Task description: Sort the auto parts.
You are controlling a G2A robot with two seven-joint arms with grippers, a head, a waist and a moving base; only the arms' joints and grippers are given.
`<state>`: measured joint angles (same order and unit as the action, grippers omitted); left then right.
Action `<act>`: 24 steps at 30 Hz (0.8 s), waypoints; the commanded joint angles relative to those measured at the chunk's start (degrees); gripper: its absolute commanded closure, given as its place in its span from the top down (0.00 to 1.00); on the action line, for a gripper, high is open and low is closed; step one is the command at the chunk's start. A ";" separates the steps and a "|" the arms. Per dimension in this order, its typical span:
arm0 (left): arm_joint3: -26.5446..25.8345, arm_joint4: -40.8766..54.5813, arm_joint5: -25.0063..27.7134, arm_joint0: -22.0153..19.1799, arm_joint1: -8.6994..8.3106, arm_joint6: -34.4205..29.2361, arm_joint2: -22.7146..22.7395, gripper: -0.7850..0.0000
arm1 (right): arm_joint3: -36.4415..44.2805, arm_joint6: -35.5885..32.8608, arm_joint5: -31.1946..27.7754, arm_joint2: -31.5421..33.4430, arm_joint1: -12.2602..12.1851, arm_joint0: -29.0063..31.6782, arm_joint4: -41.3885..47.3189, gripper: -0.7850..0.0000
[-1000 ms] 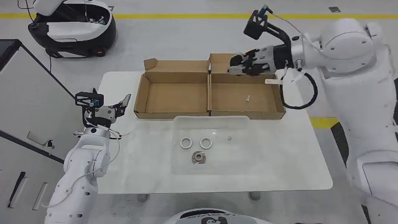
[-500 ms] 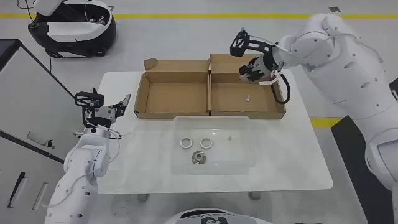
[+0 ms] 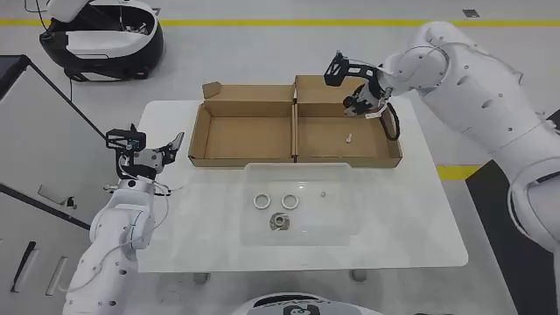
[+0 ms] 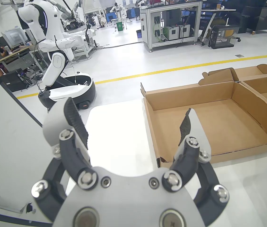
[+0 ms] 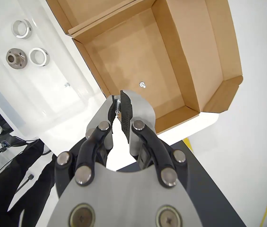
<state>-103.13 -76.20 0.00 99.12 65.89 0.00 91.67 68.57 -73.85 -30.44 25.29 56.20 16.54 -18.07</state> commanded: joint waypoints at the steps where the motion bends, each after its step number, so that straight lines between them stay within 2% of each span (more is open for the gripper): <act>1: 0.00 0.00 0.00 0.00 0.00 0.00 0.00 1.00 | 0.00 -0.01 0.01 0.00 0.00 0.00 -0.01 0.00; 12: 0.00 0.00 0.00 0.00 0.00 0.00 0.00 1.00 | 0.09 0.47 0.23 -0.01 0.02 0.25 0.03 0.00; 16: 0.00 0.00 0.00 0.00 0.00 0.00 0.00 1.00 | 1.86 2.35 5.63 -1.94 0.94 2.32 -4.26 0.00; 24: 0.00 0.00 0.00 0.00 0.00 0.00 0.00 1.00 | -0.06 2.95 14.91 -6.97 5.43 2.80 -12.08 0.00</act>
<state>-103.13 -76.20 0.00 99.12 65.89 0.00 91.67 69.15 -71.11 -16.29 18.75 60.97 19.40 -29.72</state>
